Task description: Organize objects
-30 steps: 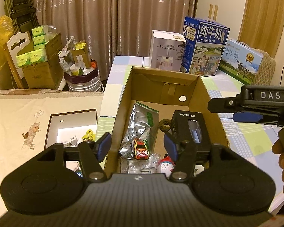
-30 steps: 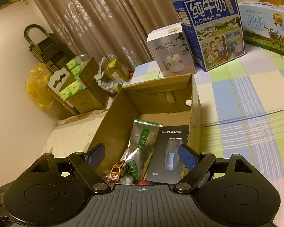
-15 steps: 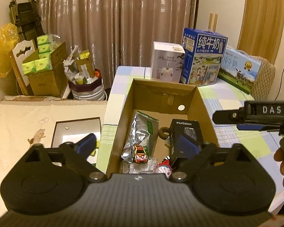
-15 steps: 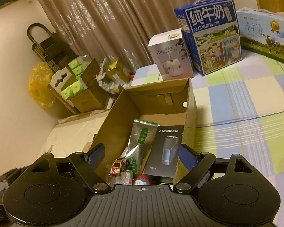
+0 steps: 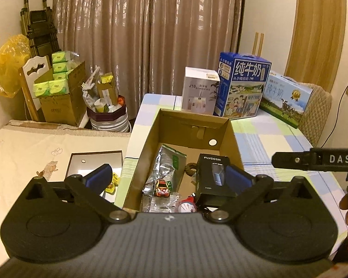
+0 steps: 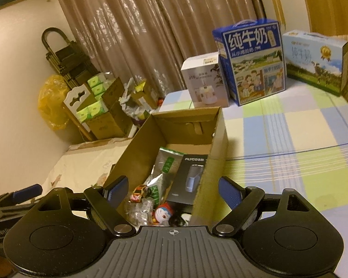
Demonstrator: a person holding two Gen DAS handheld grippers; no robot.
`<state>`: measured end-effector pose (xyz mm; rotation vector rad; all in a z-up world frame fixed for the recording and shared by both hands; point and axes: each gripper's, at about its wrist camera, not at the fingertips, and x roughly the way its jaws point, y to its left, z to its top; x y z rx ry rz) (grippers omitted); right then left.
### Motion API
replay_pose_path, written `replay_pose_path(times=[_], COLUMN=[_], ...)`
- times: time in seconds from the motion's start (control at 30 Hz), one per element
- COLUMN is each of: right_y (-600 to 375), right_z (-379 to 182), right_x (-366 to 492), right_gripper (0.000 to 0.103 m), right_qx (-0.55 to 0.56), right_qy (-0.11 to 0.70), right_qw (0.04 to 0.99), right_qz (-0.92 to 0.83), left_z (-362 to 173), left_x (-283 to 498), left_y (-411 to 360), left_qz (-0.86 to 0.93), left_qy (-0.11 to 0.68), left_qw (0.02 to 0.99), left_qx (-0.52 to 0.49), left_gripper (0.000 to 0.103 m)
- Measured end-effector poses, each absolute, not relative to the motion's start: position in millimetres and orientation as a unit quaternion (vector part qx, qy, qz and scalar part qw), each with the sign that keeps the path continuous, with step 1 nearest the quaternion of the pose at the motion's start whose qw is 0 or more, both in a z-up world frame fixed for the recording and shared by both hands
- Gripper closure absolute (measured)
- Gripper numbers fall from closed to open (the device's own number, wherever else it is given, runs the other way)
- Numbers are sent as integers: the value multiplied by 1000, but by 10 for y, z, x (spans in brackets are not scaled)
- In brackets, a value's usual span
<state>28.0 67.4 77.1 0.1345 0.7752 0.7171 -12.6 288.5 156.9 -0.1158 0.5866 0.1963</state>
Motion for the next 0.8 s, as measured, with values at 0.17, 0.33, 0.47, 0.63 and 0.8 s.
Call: replay_pose_path(times=[0.17,0.33,0.47,0.63,0.8], right_y=[446,212,51,-150,-320], right_z=[835,879,884,862,832], right_x=[128,-28,-151,-267,-379], right_gripper=[21,21,21,21,21], right_qx=[53,42,26,14,2], right_qy=[358,348,341,338,335], right_qw=[869,873,878,880,883], right_qz=[339,338,335,333,330], left_z=[1601,1611,1624,1614,1564], left_x=[-298,-426,-521,-683,-820], left_y=[2771,2628,2485,2285,2180], left_qz=[100,100,90,84,88], left_qy=[277,277,285,292,298], left_qw=[954,954,952,951,948], left_qx=[-60,-60,-59,-59,-72], left_gripper=[1,1,1,1,1])
